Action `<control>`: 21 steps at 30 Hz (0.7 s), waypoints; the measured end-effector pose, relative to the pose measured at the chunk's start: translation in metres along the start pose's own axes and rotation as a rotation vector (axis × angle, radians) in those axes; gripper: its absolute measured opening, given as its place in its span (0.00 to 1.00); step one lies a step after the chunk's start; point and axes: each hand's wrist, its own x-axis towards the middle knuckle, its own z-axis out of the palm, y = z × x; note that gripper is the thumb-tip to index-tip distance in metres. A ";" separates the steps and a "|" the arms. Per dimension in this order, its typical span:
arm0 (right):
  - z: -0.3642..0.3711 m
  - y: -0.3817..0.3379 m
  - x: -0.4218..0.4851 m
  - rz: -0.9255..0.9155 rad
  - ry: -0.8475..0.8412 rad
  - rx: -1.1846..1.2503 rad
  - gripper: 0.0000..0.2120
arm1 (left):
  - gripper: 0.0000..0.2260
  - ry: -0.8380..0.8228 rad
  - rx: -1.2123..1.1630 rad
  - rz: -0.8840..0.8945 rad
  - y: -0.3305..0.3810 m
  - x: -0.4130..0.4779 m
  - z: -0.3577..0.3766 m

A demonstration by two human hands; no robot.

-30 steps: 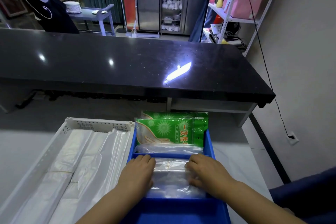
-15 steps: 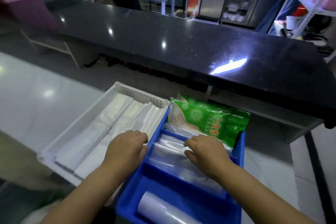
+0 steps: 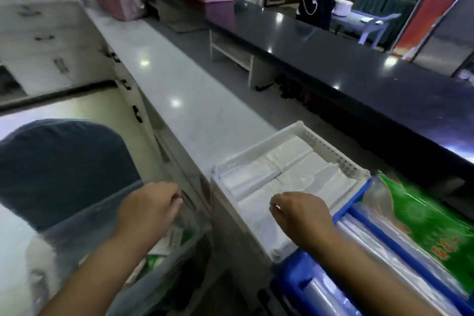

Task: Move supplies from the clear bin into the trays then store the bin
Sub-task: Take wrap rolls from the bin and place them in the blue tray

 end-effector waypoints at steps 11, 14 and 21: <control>0.076 -0.209 0.123 -0.185 -0.123 0.019 0.13 | 0.02 -0.042 0.000 -0.335 -0.258 -0.044 -0.021; 0.109 -0.252 0.149 -0.205 -0.203 0.035 0.15 | 0.03 -0.096 0.000 -0.404 -0.308 -0.057 -0.015; 0.163 -0.302 0.177 -0.215 -0.371 0.080 0.11 | 0.05 -0.201 -0.027 -0.493 -0.370 -0.077 0.005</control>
